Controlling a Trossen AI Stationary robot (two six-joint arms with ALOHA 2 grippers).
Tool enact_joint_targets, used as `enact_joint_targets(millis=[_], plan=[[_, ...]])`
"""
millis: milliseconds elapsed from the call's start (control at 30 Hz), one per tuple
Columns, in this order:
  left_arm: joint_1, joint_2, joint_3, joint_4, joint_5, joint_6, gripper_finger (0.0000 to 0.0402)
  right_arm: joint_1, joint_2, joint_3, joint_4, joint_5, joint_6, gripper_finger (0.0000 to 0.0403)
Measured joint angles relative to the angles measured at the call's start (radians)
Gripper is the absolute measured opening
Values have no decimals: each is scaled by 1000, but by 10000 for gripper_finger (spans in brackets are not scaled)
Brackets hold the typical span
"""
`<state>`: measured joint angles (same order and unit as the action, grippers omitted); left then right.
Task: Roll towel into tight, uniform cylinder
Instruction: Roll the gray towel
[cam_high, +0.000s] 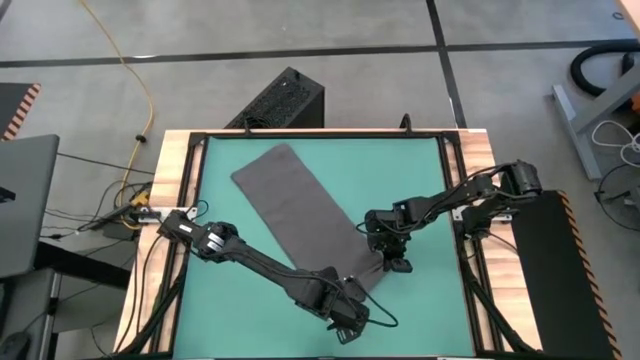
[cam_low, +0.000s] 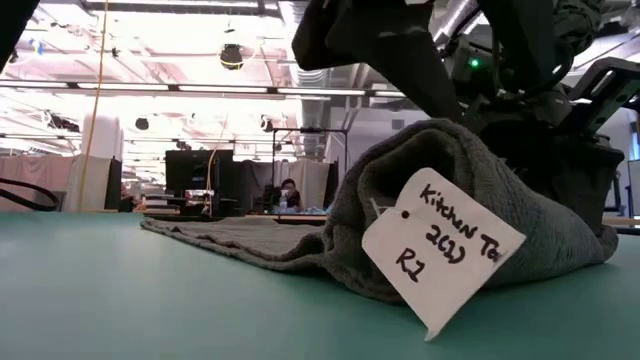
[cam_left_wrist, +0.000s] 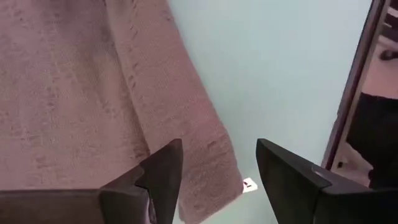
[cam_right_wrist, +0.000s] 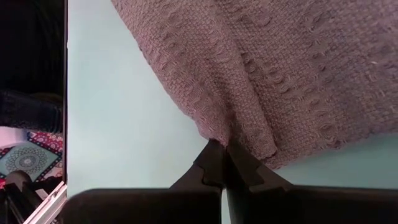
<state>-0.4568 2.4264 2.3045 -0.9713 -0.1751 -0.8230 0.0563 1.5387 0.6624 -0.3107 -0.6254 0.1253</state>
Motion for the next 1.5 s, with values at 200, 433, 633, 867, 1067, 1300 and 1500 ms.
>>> enact_joint_targets(millis=[200,433,633,867,1067,1300,1500], plan=[[-4,27,-4,-69,30,-19,194,0,0,0,1,0,5,19],[-11,41,-3,-60,41,-35,194,0,0,0,2,-1,6,19],[-18,67,-7,-29,59,-38,194,0,0,0,1,-1,6,19],[-19,82,-18,-48,71,-38,189,0,0,0,1,-2,8,19],[-19,83,-19,-54,63,-24,111,0,0,0,1,-2,9,19],[-19,83,-19,47,82,48,10,0,-12,0,-34,-46,33,19],[-23,83,-19,158,130,117,3,0,-93,0,-135,-67,33,19]])
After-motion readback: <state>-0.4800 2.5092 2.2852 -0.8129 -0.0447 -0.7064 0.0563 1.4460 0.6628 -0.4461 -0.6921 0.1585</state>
